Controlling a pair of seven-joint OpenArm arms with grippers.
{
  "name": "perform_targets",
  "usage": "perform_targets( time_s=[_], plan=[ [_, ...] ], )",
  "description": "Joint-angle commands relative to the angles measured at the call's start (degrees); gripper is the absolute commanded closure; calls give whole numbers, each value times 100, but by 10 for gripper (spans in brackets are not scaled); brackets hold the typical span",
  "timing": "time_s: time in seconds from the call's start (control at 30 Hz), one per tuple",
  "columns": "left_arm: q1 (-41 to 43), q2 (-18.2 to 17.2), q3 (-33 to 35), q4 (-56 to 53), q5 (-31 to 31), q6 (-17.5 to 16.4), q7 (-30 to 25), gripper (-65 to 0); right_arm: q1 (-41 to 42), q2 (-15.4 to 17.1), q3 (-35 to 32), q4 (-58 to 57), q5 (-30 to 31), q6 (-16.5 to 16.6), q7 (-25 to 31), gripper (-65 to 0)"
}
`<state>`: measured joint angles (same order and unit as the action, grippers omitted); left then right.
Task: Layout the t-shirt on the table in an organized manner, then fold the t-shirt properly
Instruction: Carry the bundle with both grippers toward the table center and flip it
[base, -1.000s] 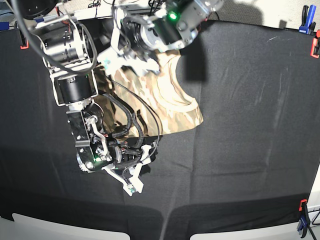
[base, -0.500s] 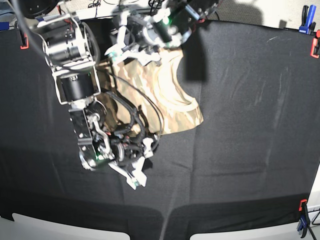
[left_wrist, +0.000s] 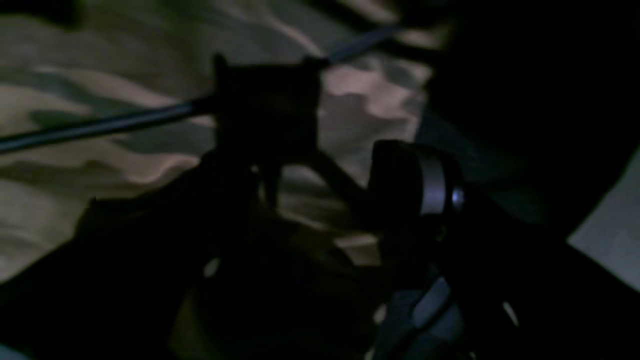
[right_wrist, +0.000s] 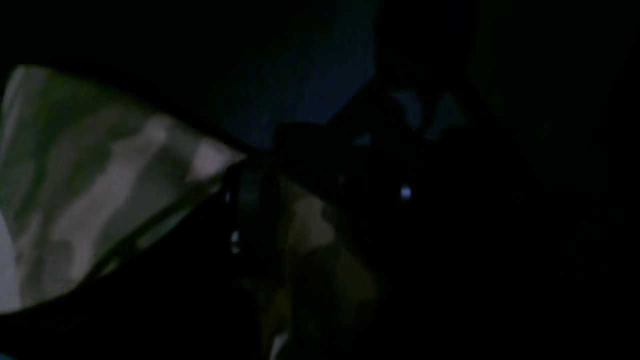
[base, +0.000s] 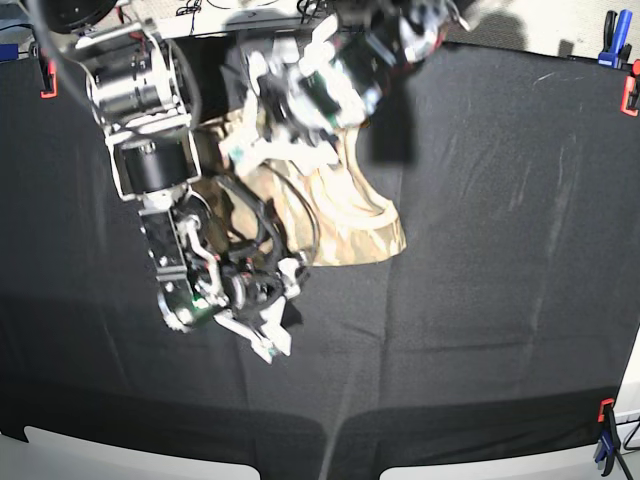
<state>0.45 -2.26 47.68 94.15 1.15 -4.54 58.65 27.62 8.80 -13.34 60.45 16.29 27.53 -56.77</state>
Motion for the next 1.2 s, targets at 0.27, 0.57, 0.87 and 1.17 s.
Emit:
perform_targets(
  time_s=[0.27, 0.57, 0.87, 1.17],
  plan=[
    [-35, -457, 0, 96, 195, 31, 35, -404, 96, 166, 1145, 92, 208, 752, -138, -280],
    [-50, -704, -2, 96, 780, 55, 28, -404, -273, 203, 1259, 94, 715, 1113, -509, -280],
    [-175, -826, -402, 96, 955, 247, 4, -404, -302, 413, 1259, 94, 1272, 1247, -837, -280],
    [-282, -828, -1327, 96, 931, 243, -83, -404, -332, 426, 1259, 105, 1287, 1247, -839, -280]
  ],
)
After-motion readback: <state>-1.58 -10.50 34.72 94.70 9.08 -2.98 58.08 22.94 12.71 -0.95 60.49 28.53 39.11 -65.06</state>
